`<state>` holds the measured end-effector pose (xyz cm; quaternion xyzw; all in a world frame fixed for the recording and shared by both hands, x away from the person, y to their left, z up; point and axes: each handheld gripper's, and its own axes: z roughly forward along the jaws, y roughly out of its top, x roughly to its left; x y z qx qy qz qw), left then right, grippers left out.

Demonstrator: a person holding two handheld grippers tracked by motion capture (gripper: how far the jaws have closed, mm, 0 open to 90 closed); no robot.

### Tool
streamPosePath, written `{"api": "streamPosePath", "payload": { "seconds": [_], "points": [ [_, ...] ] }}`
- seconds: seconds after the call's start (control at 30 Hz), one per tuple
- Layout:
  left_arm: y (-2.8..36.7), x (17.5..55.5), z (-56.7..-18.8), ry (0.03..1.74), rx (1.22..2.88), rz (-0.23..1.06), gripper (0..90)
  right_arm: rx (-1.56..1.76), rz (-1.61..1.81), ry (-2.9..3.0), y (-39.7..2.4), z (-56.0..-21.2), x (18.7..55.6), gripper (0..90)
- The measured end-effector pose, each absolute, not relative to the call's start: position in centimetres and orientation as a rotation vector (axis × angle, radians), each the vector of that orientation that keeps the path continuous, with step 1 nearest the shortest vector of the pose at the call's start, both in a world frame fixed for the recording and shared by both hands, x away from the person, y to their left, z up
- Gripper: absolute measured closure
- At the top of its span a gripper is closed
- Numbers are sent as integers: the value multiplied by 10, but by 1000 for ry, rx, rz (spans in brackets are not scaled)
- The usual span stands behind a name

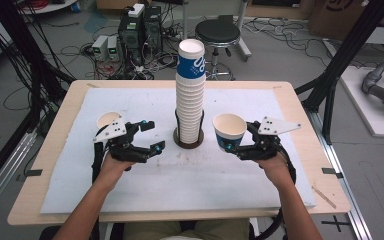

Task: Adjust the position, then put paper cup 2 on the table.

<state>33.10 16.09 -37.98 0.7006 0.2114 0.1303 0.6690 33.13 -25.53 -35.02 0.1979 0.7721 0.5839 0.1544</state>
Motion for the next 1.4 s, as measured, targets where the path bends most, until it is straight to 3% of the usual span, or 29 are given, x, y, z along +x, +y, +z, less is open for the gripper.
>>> {"api": "streamPosePath", "payload": {
  "seconds": [0.8,1.4],
  "points": [
    [176,330,-384,534,1561,327,159,822,1545,2014,-296,-362,336,286],
    [176,332,-388,551,1589,322,159,1119,1366,1941,-315,-411,391,279]
  ]
}}
